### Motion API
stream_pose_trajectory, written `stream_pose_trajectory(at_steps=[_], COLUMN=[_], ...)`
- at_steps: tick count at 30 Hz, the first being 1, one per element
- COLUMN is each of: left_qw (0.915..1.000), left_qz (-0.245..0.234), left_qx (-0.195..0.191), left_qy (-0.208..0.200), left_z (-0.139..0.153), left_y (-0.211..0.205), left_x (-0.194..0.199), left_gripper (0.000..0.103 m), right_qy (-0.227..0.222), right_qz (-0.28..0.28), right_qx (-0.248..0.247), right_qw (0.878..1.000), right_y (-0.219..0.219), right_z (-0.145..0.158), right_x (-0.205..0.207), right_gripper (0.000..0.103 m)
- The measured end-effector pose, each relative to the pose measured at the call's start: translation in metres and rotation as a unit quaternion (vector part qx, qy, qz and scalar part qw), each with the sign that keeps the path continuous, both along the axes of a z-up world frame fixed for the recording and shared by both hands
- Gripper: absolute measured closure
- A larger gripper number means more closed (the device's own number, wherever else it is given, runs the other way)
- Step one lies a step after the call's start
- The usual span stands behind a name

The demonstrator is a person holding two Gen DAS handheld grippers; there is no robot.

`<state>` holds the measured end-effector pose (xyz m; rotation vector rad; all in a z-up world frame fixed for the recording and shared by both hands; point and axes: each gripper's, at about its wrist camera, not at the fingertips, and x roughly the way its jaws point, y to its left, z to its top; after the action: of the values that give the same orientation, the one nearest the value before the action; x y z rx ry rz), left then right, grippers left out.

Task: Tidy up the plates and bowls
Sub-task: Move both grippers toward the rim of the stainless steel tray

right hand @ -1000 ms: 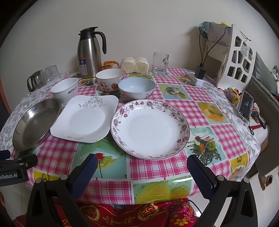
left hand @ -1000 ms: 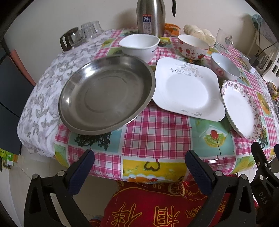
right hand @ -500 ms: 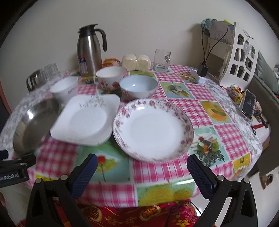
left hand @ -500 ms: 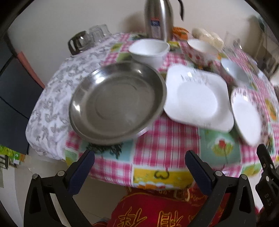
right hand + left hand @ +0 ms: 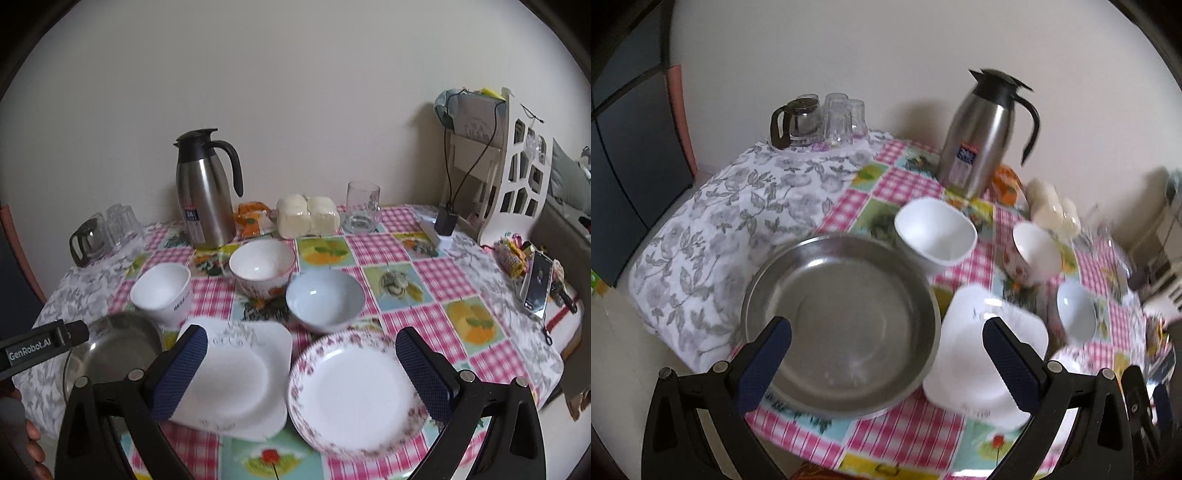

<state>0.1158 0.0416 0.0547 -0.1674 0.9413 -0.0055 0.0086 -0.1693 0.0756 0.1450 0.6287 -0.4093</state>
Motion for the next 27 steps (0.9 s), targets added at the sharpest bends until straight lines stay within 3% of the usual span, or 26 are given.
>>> stream_pose_trajectory(at_steps=[7, 12, 16, 20, 27], left_qw=[0.9985, 0.9973, 0.9981, 0.9965, 0.992], left_qz=[0.041, 0.062, 0.059, 0.077, 0.124], left_qx=[-0.022, -0.035, -0.015, 0.032, 0.021], left_qy=[-0.028, -0.016, -0.004, 0.008, 0.008], left_z=[-0.021, -0.037, -0.044, -0.049, -0.049], left_y=[0.022, 0.043, 0.054, 0.069, 0.108], left_x=[0.018, 0.029, 0.031, 0.03, 0.024], left_gripper=[0.0, 0.0, 0.0, 0.0, 0.0], right_qy=[-0.003, 0.006, 0.018, 0.038, 0.057], right_qz=[0.006, 0.019, 0.04, 0.068, 0.106], right_qx=[0.012, 0.03, 0.05, 0.047, 0.065], right_qw=[1.0, 0.999, 0.998, 0.996, 0.991], right_y=[0.001, 0.003, 0.009, 0.023, 0.049], right_z=[-0.013, -0.035, -0.055, -0.068, -0.082], right_x=[0.027, 0.042, 0.049, 0.054, 0.061], right_gripper=[0.0, 0.0, 0.0, 0.0, 0.0])
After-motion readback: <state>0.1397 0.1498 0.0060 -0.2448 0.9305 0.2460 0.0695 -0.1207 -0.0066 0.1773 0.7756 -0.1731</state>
